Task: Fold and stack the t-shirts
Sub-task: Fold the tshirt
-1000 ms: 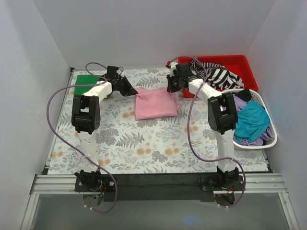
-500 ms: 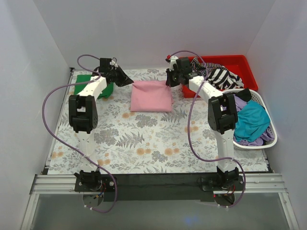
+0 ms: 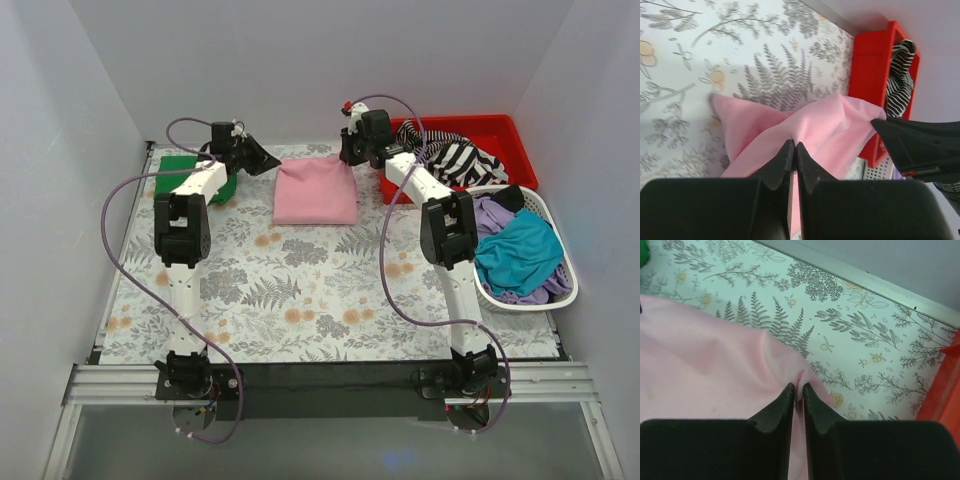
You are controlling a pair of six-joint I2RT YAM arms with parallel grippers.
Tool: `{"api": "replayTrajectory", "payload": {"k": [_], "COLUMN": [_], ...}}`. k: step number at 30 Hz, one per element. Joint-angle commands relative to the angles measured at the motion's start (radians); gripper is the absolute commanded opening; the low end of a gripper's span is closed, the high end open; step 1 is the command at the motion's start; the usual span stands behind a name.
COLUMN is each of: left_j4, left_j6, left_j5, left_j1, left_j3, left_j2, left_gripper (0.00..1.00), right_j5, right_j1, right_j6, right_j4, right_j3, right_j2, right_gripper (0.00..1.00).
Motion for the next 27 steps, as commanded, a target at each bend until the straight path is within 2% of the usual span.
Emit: {"api": "replayTrajectory", "payload": {"k": [1,2,3,5,6,10,13,17,22,27], "left_j4": [0.057,0.092,0.103,0.132,0.140,0.166,0.178,0.113,0.070,0.077], "left_j6": [-0.046,-0.052,-0.074,-0.083,-0.077,-0.049,0.003,0.038,0.026,0.038], "left_j5": [0.025,0.036,0.046,0.066,0.057,0.027,-0.059,-0.096,-0.035,0.000], "left_j1": [0.012,0.014,0.018,0.020,0.022,0.029,0.037,0.054,0.057,0.043], "left_j3": [0.028,0.026,0.031,0.040,0.040,0.020,-0.026,-0.018,-0.067,-0.230], "left_j2": [0.083,0.122,0.142,0.173,0.185,0.144,0.057,-0.006,-0.046,-0.098], "left_gripper": [0.00,0.02,0.15,0.23,0.31,0.36,0.39,0.39,0.39,0.39], "right_j5": [0.026,0.019,0.020,0.050,0.069,0.124,0.158,0.187,0.114,0.056], "right_j1": [-0.015,-0.020,-0.021,-0.025,-0.025,-0.026,-0.031,-0.034,-0.046,-0.045], "right_j6": [0.019,0.025,0.031,0.034,0.033,0.010,-0.007,-0.021,-0.004,0.006], "right_j4": [0.019,-0.005,-0.005,0.031,0.043,0.067,0.125,0.116,0.044,0.005], "right_j3": [0.109,0.164,0.170,0.146,0.108,0.054,-0.041,-0.055,-0.054,-0.141], "right_j2": [0.136,0.184,0.196,0.190,0.183,0.132,0.049,-0.009,-0.024,-0.078], "right_gripper": [0.20,0.26,0.41,0.50,0.57,0.63,0.65,0.66,0.67,0.68]}}
